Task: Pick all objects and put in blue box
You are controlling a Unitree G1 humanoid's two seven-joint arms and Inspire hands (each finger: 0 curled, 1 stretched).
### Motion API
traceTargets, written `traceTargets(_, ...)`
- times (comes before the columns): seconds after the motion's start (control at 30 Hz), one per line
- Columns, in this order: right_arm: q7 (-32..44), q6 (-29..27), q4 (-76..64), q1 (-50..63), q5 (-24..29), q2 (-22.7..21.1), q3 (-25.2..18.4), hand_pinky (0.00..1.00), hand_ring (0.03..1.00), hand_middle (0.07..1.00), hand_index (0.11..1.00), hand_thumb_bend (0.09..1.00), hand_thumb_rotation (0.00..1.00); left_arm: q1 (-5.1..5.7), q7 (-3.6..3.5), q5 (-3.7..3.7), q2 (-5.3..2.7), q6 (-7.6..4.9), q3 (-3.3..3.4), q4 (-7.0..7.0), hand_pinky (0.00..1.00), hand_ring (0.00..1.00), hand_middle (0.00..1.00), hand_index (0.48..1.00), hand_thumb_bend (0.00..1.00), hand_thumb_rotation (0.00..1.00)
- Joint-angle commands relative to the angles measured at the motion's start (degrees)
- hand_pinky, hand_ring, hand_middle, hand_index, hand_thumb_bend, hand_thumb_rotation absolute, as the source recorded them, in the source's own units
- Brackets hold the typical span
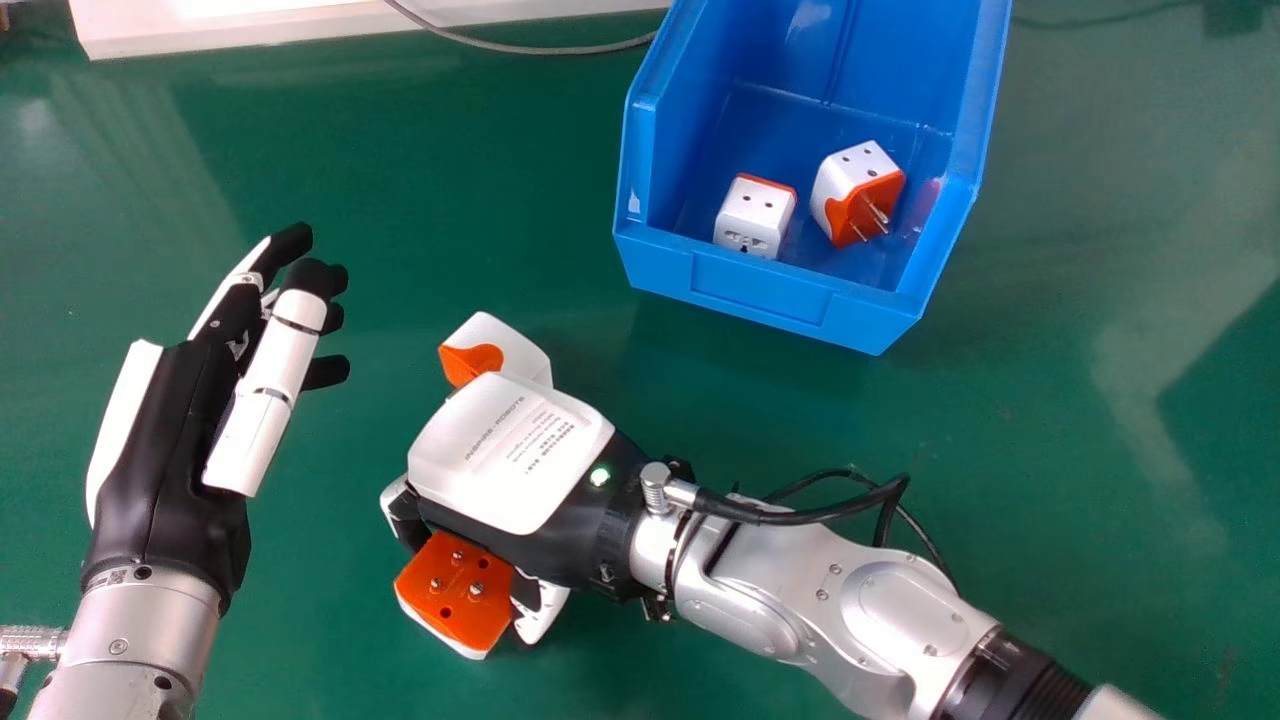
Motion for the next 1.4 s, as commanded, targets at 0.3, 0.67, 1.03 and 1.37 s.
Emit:
traceTargets(0.3,1.31,3.42,-3.96,1.53,-0.15,0.83,-0.28,0.12,0.161,0.387,0.497,0.518,0.0,-0.71,0.13,-0.12,0.04,-0.12,0.1,-1.12,0.77,0.86,0.86,0.904,0.46,0.88)
traceTargets(0.67,2.88,5.04,-8.87,3.37,0.62,0.13,-1.33,0.16,0.212,0.435,0.505,0.518,0.0,-1.01,-0.11,-0.31,0.11,-0.17,0.29,-0.56,0.78,0.86,0.86,0.905,0.46,0.88)
traceTargets(1.03,4.51,4.12,-22.63,10.35,3.63,-3.72,-5.32,0.16,0.194,0.449,0.496,0.516,0.0,-1.13,-0.2,0.0,0.51,0.52,0.46,-1.12,0.78,0.86,0.87,0.904,0.46,0.88)
traceTargets(1.37,6.91,5.74,-38.68,21.26,4.71,-6.96,-10.03,0.27,0.324,0.489,0.503,0.504,0.0,-1.88,-0.5,-0.04,0.96,0.79,0.84,-0.29,0.78,0.86,0.87,0.904,0.46,0.88)
